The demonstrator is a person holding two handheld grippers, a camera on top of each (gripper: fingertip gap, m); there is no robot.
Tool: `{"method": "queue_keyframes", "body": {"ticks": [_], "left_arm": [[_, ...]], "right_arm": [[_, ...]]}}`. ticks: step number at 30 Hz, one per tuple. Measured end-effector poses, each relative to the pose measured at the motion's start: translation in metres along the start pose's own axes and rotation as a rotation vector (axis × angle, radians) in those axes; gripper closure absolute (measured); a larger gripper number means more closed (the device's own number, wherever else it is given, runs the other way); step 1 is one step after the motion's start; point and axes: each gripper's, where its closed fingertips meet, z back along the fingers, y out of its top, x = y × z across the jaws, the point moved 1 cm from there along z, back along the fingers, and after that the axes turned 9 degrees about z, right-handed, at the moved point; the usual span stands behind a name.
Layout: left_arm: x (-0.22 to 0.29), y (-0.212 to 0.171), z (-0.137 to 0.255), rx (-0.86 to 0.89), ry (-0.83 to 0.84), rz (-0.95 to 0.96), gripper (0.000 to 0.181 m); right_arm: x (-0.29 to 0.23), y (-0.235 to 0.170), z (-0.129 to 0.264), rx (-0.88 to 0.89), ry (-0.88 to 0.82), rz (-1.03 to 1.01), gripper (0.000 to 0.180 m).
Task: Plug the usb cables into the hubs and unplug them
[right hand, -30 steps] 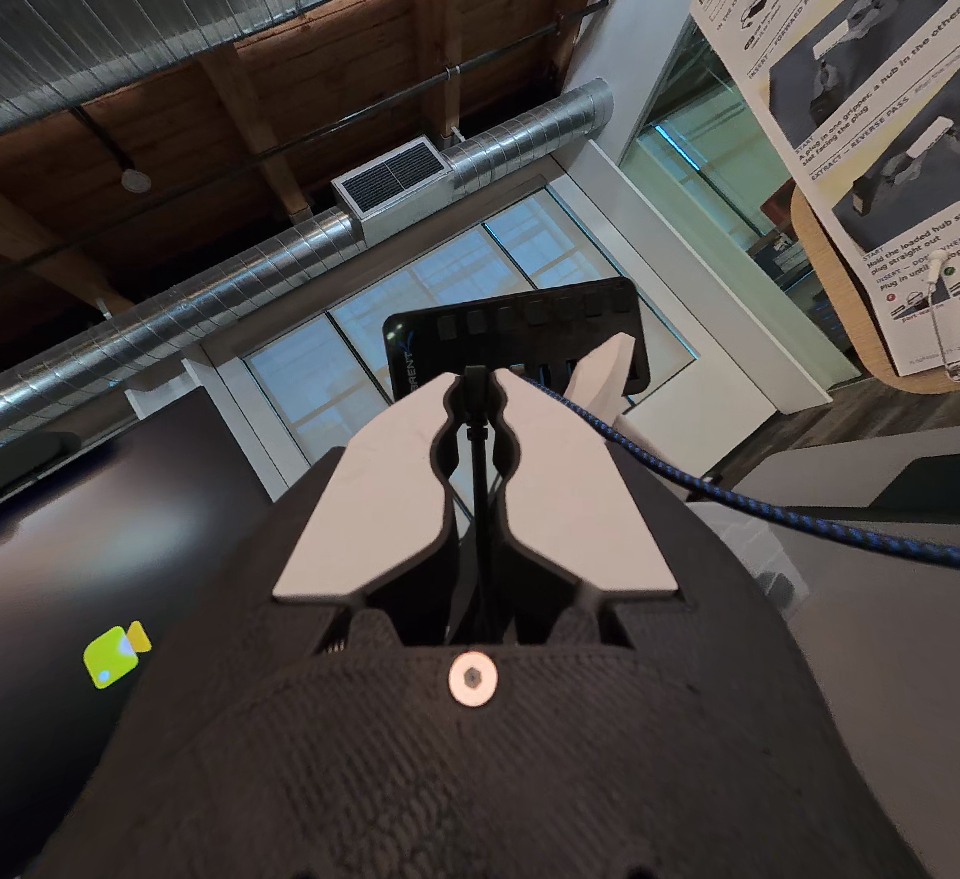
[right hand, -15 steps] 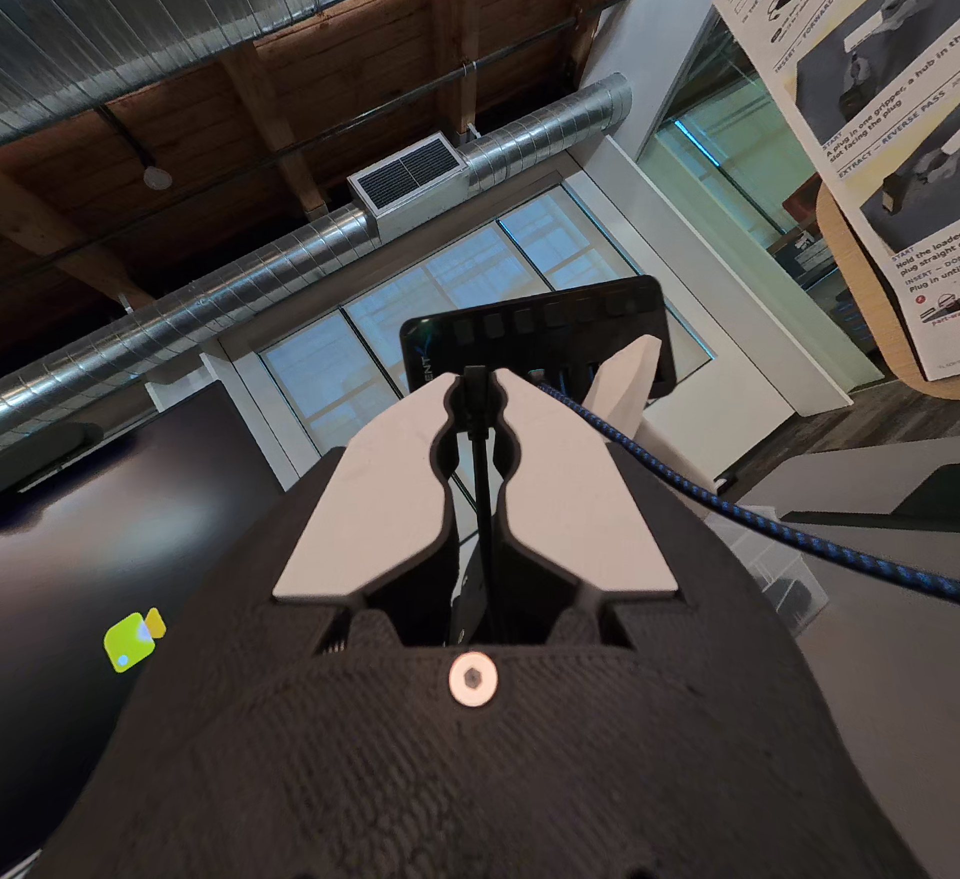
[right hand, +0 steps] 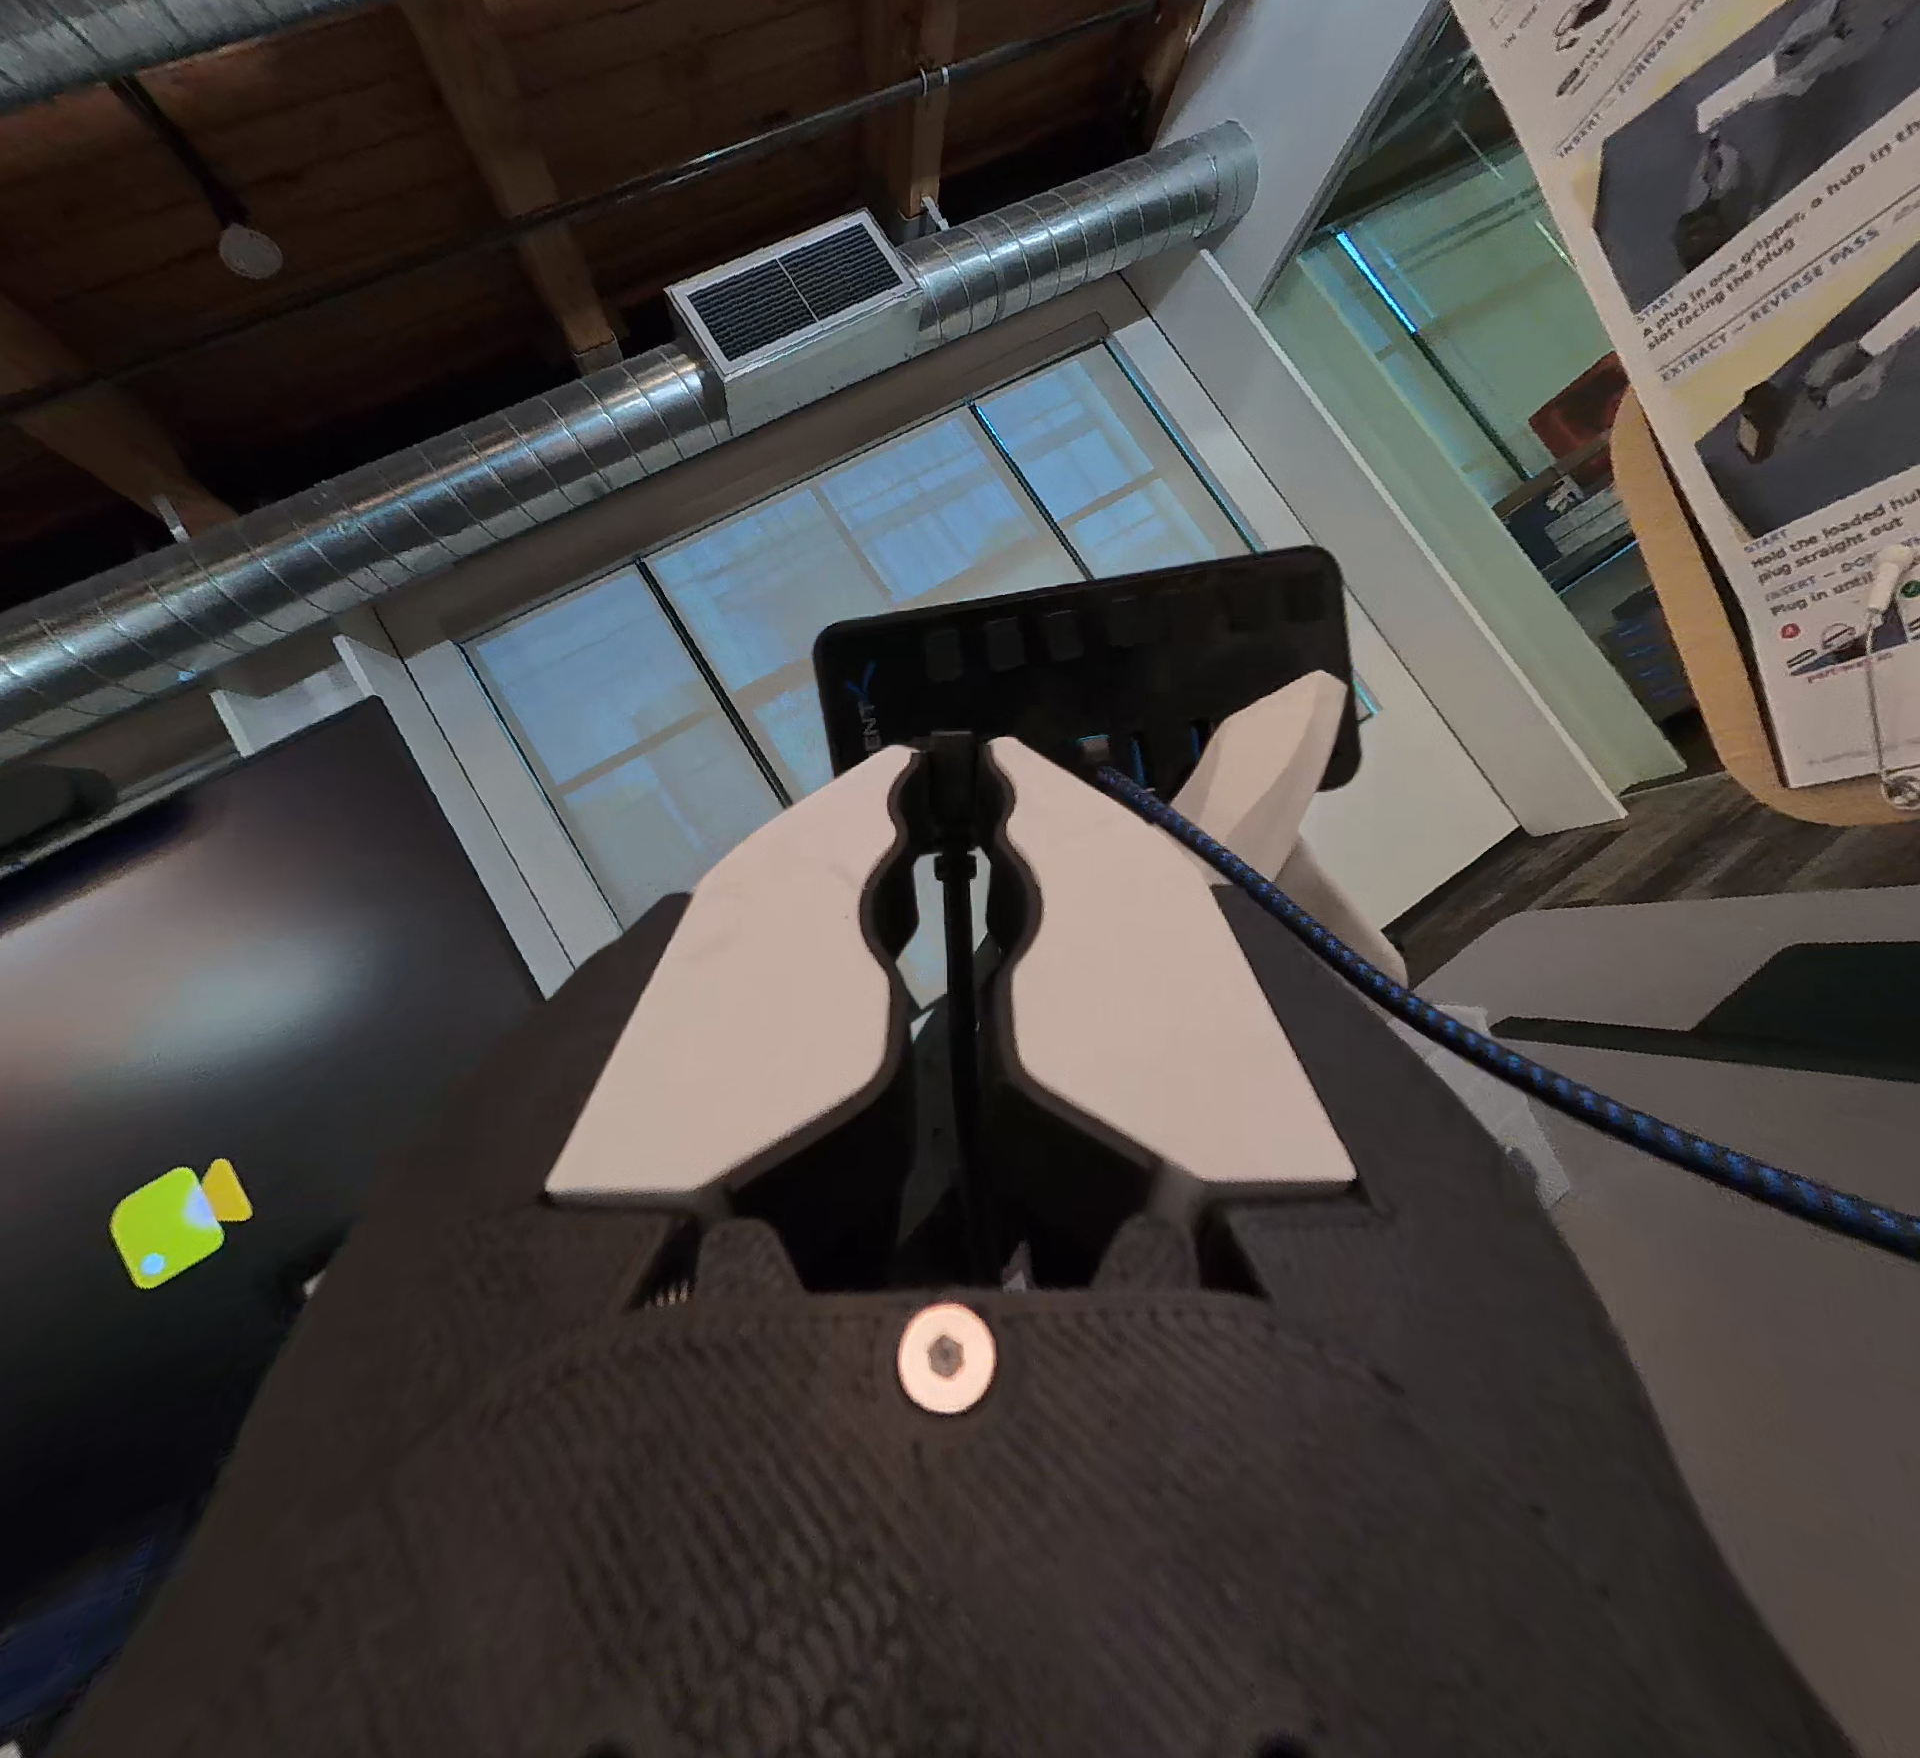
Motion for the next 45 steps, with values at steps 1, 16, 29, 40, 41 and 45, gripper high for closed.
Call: {"method": "queue_keyframes", "body": {"ticks": [1, 16, 29, 40, 41, 45], "left_arm": [[0.000, 0.000, 0.000, -0.006, -0.001, 0.004, 0.155], [0.001, -0.004, -0.002, -0.033, 0.014, -0.093, 0.155], [0.006, 0.002, 0.001, 0.012, -0.049, -0.101, 0.154], [0.007, -0.002, -0.003, -0.043, -0.084, 0.022, 0.155], [0.008, -0.002, -0.003, -0.046, -0.081, 0.018, 0.155], [0.008, -0.003, -0.004, -0.047, -0.066, 0.008, 0.155]], "right_arm": [[-0.001, 0.000, 0.000, -0.007, 0.000, 0.013, 0.171], [0.006, 0.000, 0.002, 0.017, -0.036, 0.047, 0.171], [-0.002, -0.004, -0.001, 0.000, 0.027, 0.021, 0.171], [-0.001, -0.003, -0.006, -0.202, 0.005, 0.162, 0.171], [0.000, -0.002, -0.005, -0.216, -0.004, 0.182, 0.171], [0.001, -0.001, -0.004, -0.266, 0.012, 0.179, 0.171]]}}
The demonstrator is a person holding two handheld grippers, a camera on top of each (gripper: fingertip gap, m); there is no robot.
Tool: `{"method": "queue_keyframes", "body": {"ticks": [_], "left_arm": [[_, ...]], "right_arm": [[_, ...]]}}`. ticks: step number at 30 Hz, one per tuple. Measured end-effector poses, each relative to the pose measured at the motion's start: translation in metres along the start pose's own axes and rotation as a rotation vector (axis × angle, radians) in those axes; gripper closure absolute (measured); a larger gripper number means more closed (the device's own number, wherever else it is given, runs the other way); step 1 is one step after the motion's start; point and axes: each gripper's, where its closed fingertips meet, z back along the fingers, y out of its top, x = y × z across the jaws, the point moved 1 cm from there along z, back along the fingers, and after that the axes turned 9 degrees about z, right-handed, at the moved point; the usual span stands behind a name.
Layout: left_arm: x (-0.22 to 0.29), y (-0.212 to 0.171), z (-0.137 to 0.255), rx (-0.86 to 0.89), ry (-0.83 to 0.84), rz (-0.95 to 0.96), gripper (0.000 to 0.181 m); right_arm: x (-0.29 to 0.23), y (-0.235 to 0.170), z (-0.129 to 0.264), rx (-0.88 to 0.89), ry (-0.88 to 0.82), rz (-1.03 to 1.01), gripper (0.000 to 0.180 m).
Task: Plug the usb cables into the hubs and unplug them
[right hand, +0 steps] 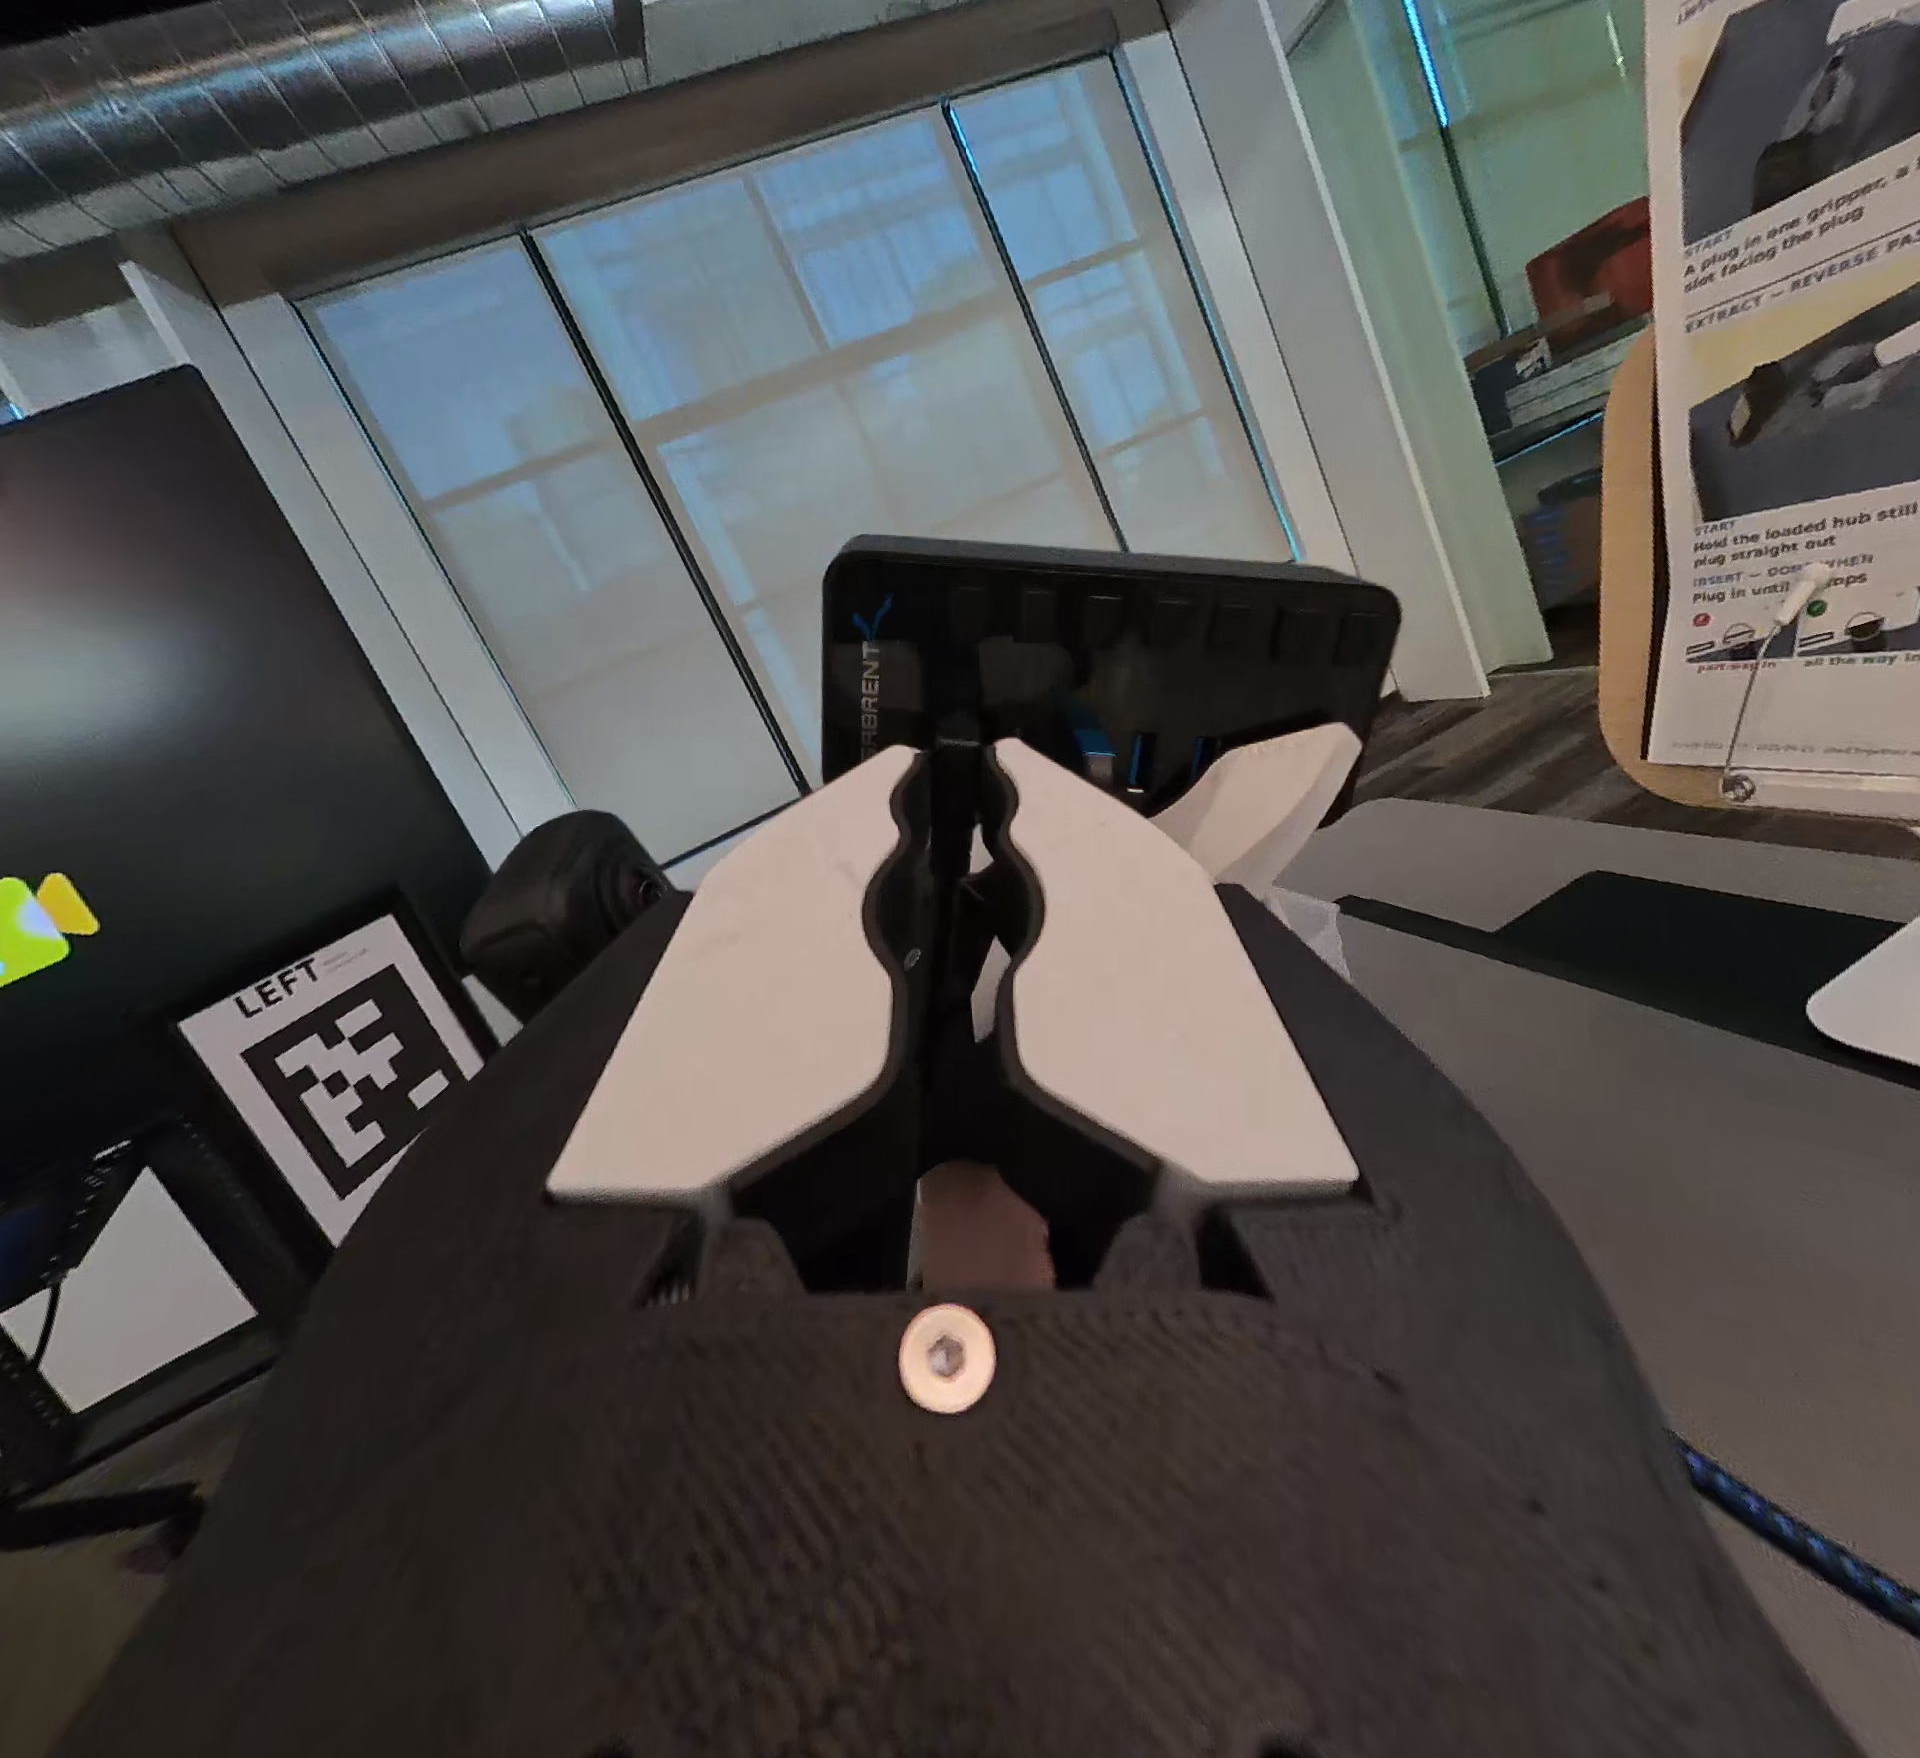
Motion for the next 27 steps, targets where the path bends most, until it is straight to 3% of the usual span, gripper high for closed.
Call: {"method": "queue_keyframes", "body": {"ticks": [5, 11, 27], "left_arm": [[-0.0046, -0.0005, 0.0004, -0.001, 0.028, -0.017, 0.155], [-0.0063, 0.0010, 0.0012, 0.004, 0.035, -0.005, 0.155], [-0.0061, 0.0018, 0.0026, -0.002, 0.033, -0.084, 0.155]], "right_arm": [[0.0012, -0.0008, -0.0021, -0.018, -0.003, -0.047, 0.171], [-0.0003, -0.0009, -0.0030, -0.042, -0.065, 0.036, 0.170], [0.0006, -0.0032, 0.0051, -0.147, 0.053, -0.048, 0.171]]}}
